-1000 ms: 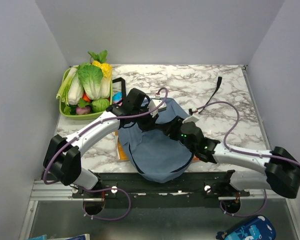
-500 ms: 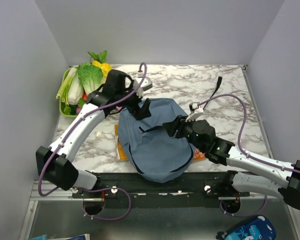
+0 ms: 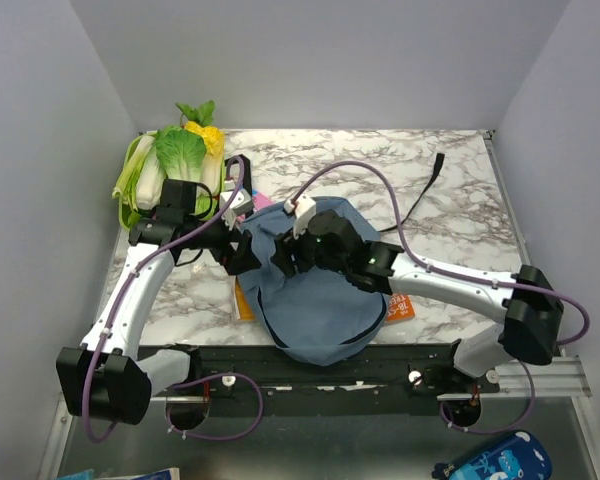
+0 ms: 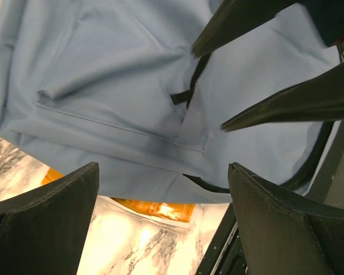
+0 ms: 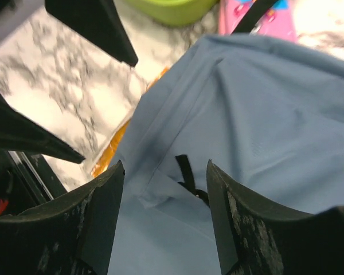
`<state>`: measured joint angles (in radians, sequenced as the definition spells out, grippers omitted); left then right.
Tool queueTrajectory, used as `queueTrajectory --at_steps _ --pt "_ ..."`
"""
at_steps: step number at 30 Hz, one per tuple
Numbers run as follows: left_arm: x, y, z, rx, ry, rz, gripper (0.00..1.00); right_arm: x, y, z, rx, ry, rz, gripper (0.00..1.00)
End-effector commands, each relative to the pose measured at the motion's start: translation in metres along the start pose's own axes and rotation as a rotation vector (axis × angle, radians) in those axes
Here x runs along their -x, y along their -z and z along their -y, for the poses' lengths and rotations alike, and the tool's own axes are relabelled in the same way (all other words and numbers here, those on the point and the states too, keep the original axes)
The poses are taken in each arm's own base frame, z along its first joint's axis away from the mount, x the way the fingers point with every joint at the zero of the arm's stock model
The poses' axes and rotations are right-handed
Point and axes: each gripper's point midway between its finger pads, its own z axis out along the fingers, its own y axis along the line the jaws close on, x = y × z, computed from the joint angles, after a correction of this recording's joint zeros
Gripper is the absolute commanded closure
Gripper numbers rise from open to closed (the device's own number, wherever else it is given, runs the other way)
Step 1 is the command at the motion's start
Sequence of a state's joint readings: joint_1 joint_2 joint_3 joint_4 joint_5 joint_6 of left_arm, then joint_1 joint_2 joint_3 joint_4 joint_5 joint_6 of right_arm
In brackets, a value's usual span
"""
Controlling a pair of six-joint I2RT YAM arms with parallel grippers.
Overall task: Pack the student bag
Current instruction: Zip the student bag at the center of the board.
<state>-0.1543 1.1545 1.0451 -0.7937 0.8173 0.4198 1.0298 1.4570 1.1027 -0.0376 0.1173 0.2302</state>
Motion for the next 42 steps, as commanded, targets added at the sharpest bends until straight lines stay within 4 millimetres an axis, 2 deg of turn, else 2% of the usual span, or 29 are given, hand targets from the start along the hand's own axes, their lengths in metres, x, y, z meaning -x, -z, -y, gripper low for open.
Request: queueTrajectory --at_steps 1,5,16,22,25,26,28,29,32,35,42 --pt "-0.004 0.008 0.018 -0.089 -0.107 0.050 0.01 -0.029 -0.011 -0.011 0.031 0.106 -0.114 0.32" --pt "-0.010 0.010 0.015 -0.106 -0.089 0.036 0.01 -0.042 -0.021 -0.010 0.017 0.132 -0.149 0.33" --pt "-0.016 0.011 0.012 -0.101 -0.087 0.024 0.03 -0.052 -0.039 0.001 -0.058 0.151 -0.164 0.37" --pt "-0.016 0.011 0.011 -0.095 -0.092 0.028 0.02 -0.058 -0.047 0.003 -0.076 0.142 -0.177 0.45" --pt "-0.017 0.011 0.011 -0.097 -0.094 0.027 0.02 -0.054 -0.047 0.006 -0.100 0.128 -0.164 0.57" --pt "-0.017 0.011 0.011 -0.097 -0.099 0.028 0.02 -0.052 -0.048 0.007 -0.110 0.122 -0.158 0.65" --pt "-0.019 0.010 0.011 -0.100 -0.099 0.024 0.03 -0.048 -0.046 0.009 -0.128 0.109 -0.149 0.74" --pt "-0.021 0.009 0.010 -0.103 -0.097 0.023 0.03 -0.045 -0.045 0.009 -0.131 0.103 -0.140 0.83" --pt "-0.025 0.003 0.013 -0.142 -0.098 0.028 0.03 -0.037 -0.038 0.011 -0.147 0.076 -0.113 0.94" --pt "-0.031 -0.006 0.017 -0.193 -0.126 0.028 0.02 -0.033 -0.034 0.014 -0.169 0.056 -0.097 0.99" --pt "-0.040 -0.038 0.024 -0.238 -0.252 -0.024 0.02 -0.037 -0.029 0.022 -0.212 -0.011 -0.085 0.99"
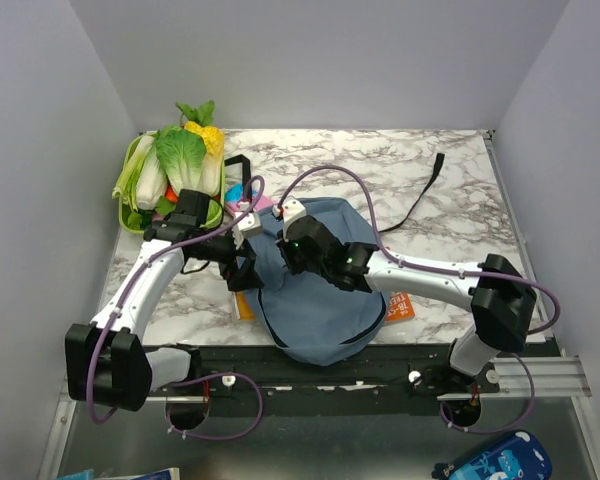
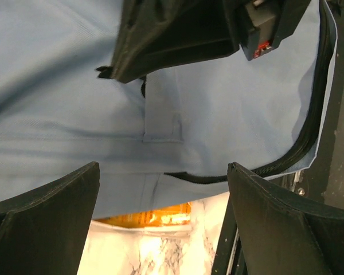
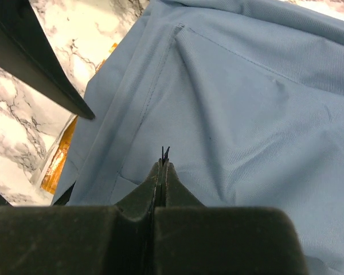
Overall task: Pack the student bag
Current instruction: Zip the student bag at the center of the board.
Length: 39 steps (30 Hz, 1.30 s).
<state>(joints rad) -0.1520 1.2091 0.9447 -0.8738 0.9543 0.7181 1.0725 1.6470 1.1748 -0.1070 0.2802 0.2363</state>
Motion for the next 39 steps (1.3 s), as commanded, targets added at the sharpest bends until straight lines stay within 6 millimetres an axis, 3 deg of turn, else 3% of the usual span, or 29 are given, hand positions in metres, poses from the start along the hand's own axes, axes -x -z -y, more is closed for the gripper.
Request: queueTrajectory --at_steps 1,8,12,13,15,19,22,33,39 --pt "0.005 -0.026 0.001 -0.038 -0.146 0.004 0.02 0.014 0.011 0.009 -0.048 -0.086 0.065 0.99" --pt "0.011 -0.055 -0.014 0.001 -0.205 0.021 0.05 0.011 0.018 0.021 -0.083 -0.193 0.102 0.99" --pt "0.008 -0.060 -0.028 0.034 -0.217 0.016 0.08 0.005 0.022 0.026 -0.099 -0.274 0.113 0.99" --pt "0.009 -0.061 -0.029 0.035 -0.222 0.021 0.08 0.014 0.025 0.025 -0.085 -0.301 0.152 0.99" --pt "0.015 -0.064 -0.029 0.032 -0.235 0.052 0.09 0.006 0.026 0.026 -0.091 -0.333 0.150 0.99" --pt "0.021 -0.069 -0.024 -0.017 -0.236 0.070 0.12 0.003 0.028 0.031 -0.104 -0.393 0.167 0.99" --pt "0.013 -0.076 -0.013 -0.092 -0.239 0.011 0.15 0.004 0.029 0.029 -0.093 -0.426 0.172 0.99" --pt "0.003 -0.087 -0.003 -0.135 -0.227 -0.013 0.22 0.010 0.029 0.029 -0.088 -0.453 0.190 0.99" --pt "0.011 -0.079 0.013 -0.160 -0.262 0.010 0.14 0.012 0.026 0.031 -0.094 -0.448 0.191 0.99"
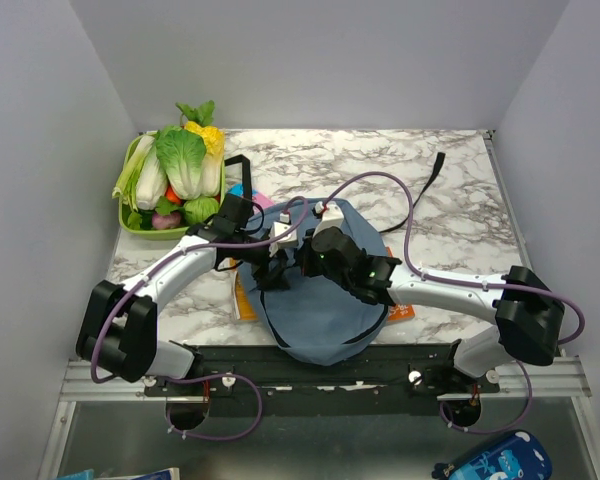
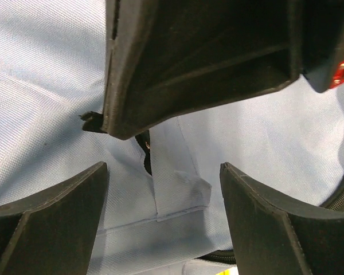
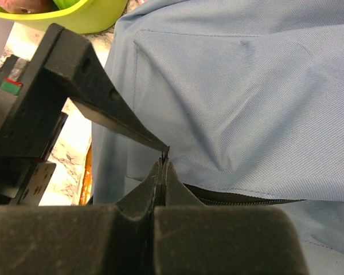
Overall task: Pack the student bag
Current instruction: Zip the student bag at the center of the board.
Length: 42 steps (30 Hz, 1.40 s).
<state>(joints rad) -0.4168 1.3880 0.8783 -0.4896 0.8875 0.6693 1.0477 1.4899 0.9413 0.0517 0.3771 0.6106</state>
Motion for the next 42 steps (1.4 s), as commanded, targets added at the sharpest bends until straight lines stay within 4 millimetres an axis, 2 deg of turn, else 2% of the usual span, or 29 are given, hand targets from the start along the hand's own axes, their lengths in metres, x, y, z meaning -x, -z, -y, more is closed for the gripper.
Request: queueTrajectory --at_steps 1,3,7,12,15,16,19,24,27,28,31,38,42 --pt "0.014 0.003 0.015 -0.035 -0.069 0.042 0.14 0.023 0.001 -0.002 -0.004 -0.040 0.075 0.99" --pt "0.009 -0.001 0.008 -0.010 -0.064 0.029 0.17 0.025 0.001 -0.004 0.001 -0.046 0.077 0.99" --pt "0.007 -0.007 -0.005 0.045 -0.035 0.048 0.31 0.025 0.003 -0.004 0.006 -0.049 0.079 0.99" --pt "0.008 -0.014 -0.007 0.048 -0.046 0.043 0.48 0.027 0.007 -0.001 0.004 -0.052 0.085 0.99" --pt "0.004 -0.014 -0.006 0.046 -0.043 0.019 0.67 0.030 0.009 0.001 -0.003 -0.040 0.098 0.99" --pt "0.004 -0.014 -0.006 0.051 -0.048 0.016 0.84 0.031 0.010 0.002 -0.007 -0.038 0.100 0.99" --pt "0.008 -0.007 -0.004 0.069 -0.065 0.015 0.99 0.031 0.009 0.008 -0.025 -0.034 0.095 0.99" --pt "0.009 0.001 0.002 0.071 -0.073 -0.009 0.99 0.033 0.006 0.024 -0.083 -0.023 0.098 0.99" --pt "0.009 0.004 0.002 0.080 -0.080 -0.019 1.00 0.036 0.006 0.047 -0.162 -0.021 0.100 0.99" --pt "0.008 0.005 0.001 0.083 -0.079 -0.024 1.00 0.031 0.007 0.064 -0.215 -0.020 0.067 0.99" --pt "0.009 0.008 0.002 0.088 -0.082 -0.033 1.00 0.030 0.015 0.092 -0.295 -0.022 0.061 0.99" --pt "0.014 0.010 0.001 0.095 -0.081 -0.030 0.99 0.036 0.036 0.135 -0.408 -0.019 0.078 0.99" --pt "0.017 0.011 0.001 0.095 -0.078 -0.026 0.99 0.027 0.041 0.157 -0.469 0.002 0.053 0.99"
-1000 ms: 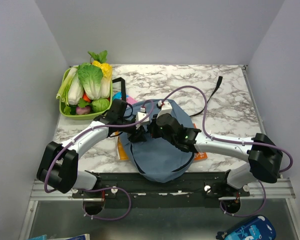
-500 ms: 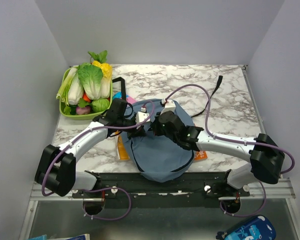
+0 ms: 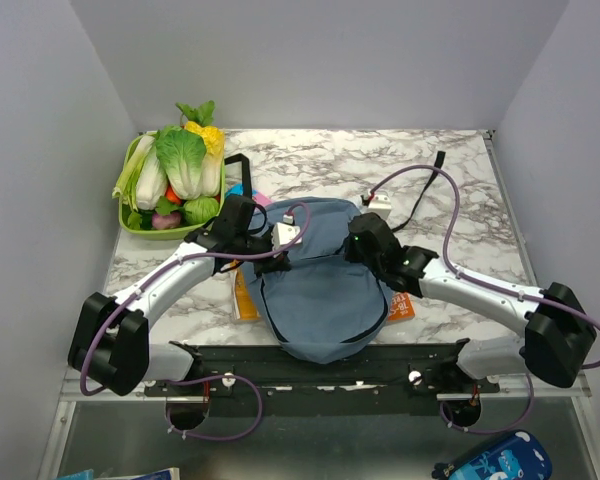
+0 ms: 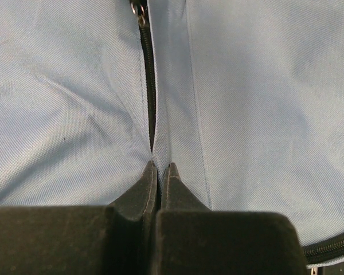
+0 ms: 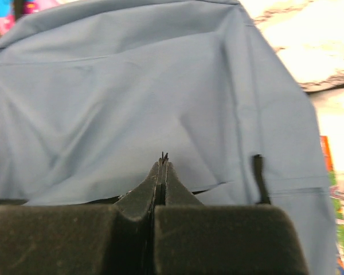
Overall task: Pack the student bag
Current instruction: Zip the student bag at the center of the board.
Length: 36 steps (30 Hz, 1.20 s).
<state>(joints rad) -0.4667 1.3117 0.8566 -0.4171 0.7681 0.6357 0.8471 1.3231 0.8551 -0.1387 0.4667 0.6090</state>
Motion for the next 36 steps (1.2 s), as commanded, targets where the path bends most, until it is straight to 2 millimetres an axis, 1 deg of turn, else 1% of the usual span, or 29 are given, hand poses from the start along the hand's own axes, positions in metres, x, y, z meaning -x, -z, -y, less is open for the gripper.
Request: queueTrajectory --at_steps 1,2,6,7,9,10,12,15,16,17,18,19,20,21,23,24,26,27,28,29,30,31,32,33,34,35,36 --pt "0.005 0.009 0.007 -0.013 0.008 -0.013 0.99 0.002 -0.002 0.055 -0.201 0.051 0.025 0.99" --pt "0.006 0.010 0.007 -0.011 0.007 -0.012 0.99 0.001 -0.002 0.060 -0.220 0.053 0.022 0.99" --pt "0.010 0.013 0.007 -0.012 0.003 -0.011 0.99 -0.001 -0.004 0.090 -0.342 0.043 0.007 0.99" --pt "0.009 0.013 0.007 -0.010 0.004 -0.014 0.99 -0.003 -0.003 0.103 -0.391 0.022 -0.009 0.99" --pt "0.010 0.014 0.007 -0.010 0.000 -0.015 0.99 -0.002 0.000 0.121 -0.478 0.002 -0.010 0.99" --pt "0.009 0.014 0.006 -0.006 -0.002 -0.020 0.99 -0.009 0.002 0.135 -0.537 -0.019 -0.038 0.99" --pt "0.008 0.014 0.005 -0.003 -0.005 -0.024 0.99 -0.008 0.002 0.137 -0.554 -0.036 -0.044 0.99" --pt "0.008 0.012 -0.001 0.016 -0.008 -0.025 0.98 -0.008 0.001 0.129 -0.504 -0.059 -0.048 0.99" --pt "0.009 0.011 -0.004 0.026 -0.008 -0.023 0.98 -0.002 -0.001 0.122 -0.461 -0.068 -0.025 0.99" --pt "0.009 0.011 -0.009 0.049 -0.002 -0.028 0.98 0.006 0.003 0.114 -0.409 -0.084 0.005 0.98" --pt "0.016 0.010 -0.019 0.075 -0.015 -0.016 0.98 -0.003 0.004 0.112 -0.370 -0.086 -0.010 0.88" --pt "0.019 0.010 -0.026 0.097 -0.018 -0.014 0.98 0.008 0.004 0.103 -0.312 -0.103 0.035 0.81" --pt "0.023 0.010 -0.033 0.120 -0.011 -0.007 0.98 0.017 0.011 0.098 -0.267 -0.117 0.069 0.71" --pt "0.036 0.012 -0.052 0.172 -0.029 0.007 0.99 0.016 0.014 0.094 -0.228 -0.121 0.072 0.52" --pt "0.050 0.013 -0.072 0.212 -0.017 0.021 0.99 0.021 0.020 0.094 -0.216 -0.150 0.095 0.40" --pt "0.061 0.012 -0.086 0.228 -0.002 0.013 0.99 0.023 0.026 0.091 -0.196 -0.165 0.101 0.34" --pt "0.068 0.010 -0.094 0.223 0.029 0.008 0.97 0.011 0.028 0.094 -0.198 -0.176 0.062 0.29" --pt "0.067 0.006 -0.097 0.217 0.052 0.002 0.97 0.004 0.030 0.091 -0.184 -0.188 0.032 0.29" --pt "0.068 0.006 -0.096 0.214 0.056 0.008 0.96 -0.005 0.030 0.091 -0.181 -0.190 0.006 0.29" --pt "0.067 0.005 -0.095 0.212 0.060 0.011 0.96 -0.022 0.031 0.090 -0.173 -0.171 -0.029 0.30" --pt "0.066 0.004 -0.094 0.215 0.060 0.019 0.96 -0.030 0.032 0.087 -0.164 -0.160 -0.044 0.34" --pt "0.055 0.001 -0.089 0.209 0.085 0.003 0.94 -0.041 0.034 0.086 -0.163 -0.162 -0.070 0.35" --pt "0.050 0.001 -0.086 0.208 0.096 -0.004 0.92 -0.059 0.037 0.083 -0.155 -0.141 -0.106 0.35" --pt "0.047 0.002 -0.083 0.211 0.100 -0.009 0.89 -0.068 0.039 0.081 -0.153 -0.137 -0.127 0.38" --pt "0.034 0.000 -0.078 0.207 0.118 -0.032 0.84 -0.079 0.041 0.082 -0.160 -0.148 -0.149 0.39" --pt "0.028 0.001 -0.077 0.221 0.120 -0.045 0.77 -0.091 0.044 0.076 -0.139 -0.130 -0.171 0.41" --pt "0.027 0.003 -0.077 0.235 0.111 -0.043 0.68 -0.104 0.045 0.079 -0.145 -0.121 -0.193 0.46"
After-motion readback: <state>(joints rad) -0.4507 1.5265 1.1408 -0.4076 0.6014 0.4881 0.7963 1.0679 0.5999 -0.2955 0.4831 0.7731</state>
